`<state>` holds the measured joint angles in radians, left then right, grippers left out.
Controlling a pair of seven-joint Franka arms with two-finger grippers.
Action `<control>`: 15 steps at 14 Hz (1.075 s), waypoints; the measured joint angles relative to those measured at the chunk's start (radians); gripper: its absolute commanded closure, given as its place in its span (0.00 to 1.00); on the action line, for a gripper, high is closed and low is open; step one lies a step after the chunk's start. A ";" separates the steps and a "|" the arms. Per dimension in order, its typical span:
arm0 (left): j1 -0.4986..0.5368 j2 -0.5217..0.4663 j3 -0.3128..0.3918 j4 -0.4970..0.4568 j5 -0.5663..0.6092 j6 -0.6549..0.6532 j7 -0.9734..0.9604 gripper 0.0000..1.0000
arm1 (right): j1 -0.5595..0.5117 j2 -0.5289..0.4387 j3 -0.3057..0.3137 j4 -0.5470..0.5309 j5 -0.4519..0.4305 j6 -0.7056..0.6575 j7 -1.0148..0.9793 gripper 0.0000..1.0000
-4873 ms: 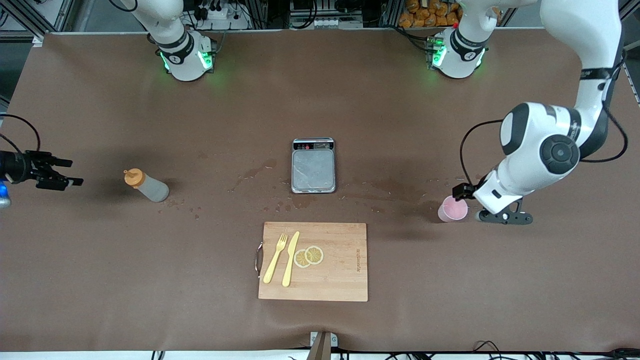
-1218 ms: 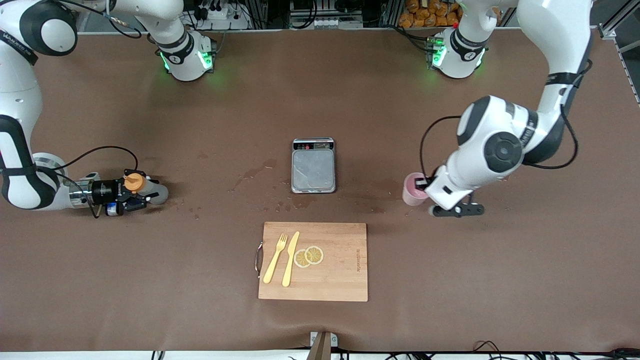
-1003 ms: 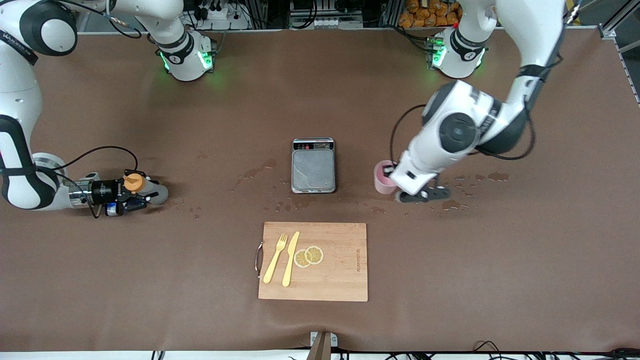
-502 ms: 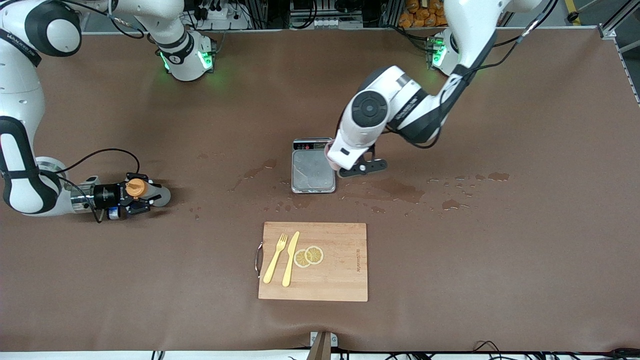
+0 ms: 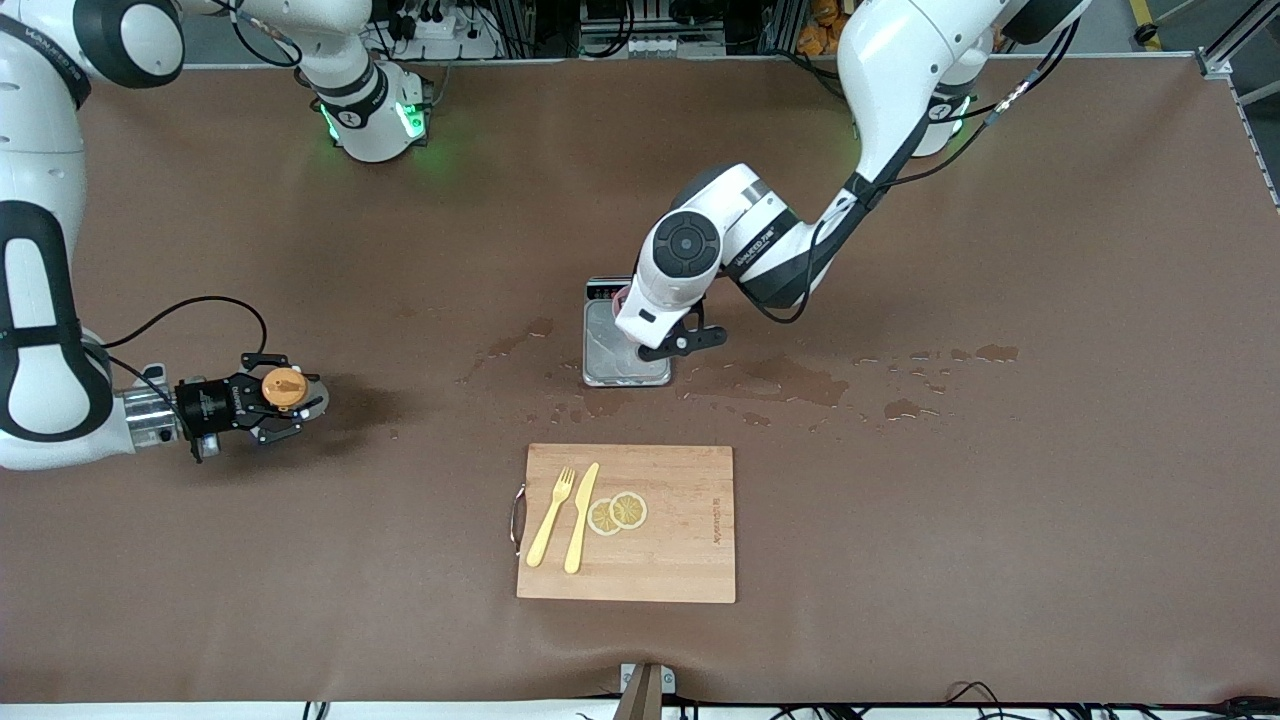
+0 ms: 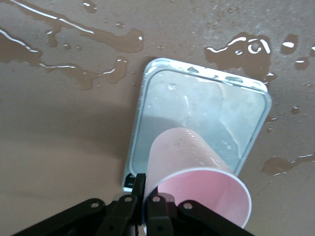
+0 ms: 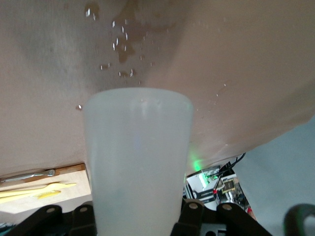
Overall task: Add sauce to pink cup with both arms
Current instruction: 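Lift the pink cup with the left gripper and carry it onto the scale, then release the cup on the scale while the right gripper lifts the bottle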
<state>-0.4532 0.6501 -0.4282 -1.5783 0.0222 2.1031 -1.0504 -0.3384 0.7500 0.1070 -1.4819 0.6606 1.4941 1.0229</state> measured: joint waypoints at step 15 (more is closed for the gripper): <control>-0.045 0.032 0.028 0.071 0.001 0.084 0.000 0.00 | 0.295 -0.164 0.000 0.011 -0.217 0.085 0.434 0.68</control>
<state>-0.4986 0.6821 -0.4001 -1.5078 0.0236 2.1872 -1.0504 -0.0431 0.5864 0.1068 -1.4704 0.4436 1.5788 1.4567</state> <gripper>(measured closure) 0.225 0.674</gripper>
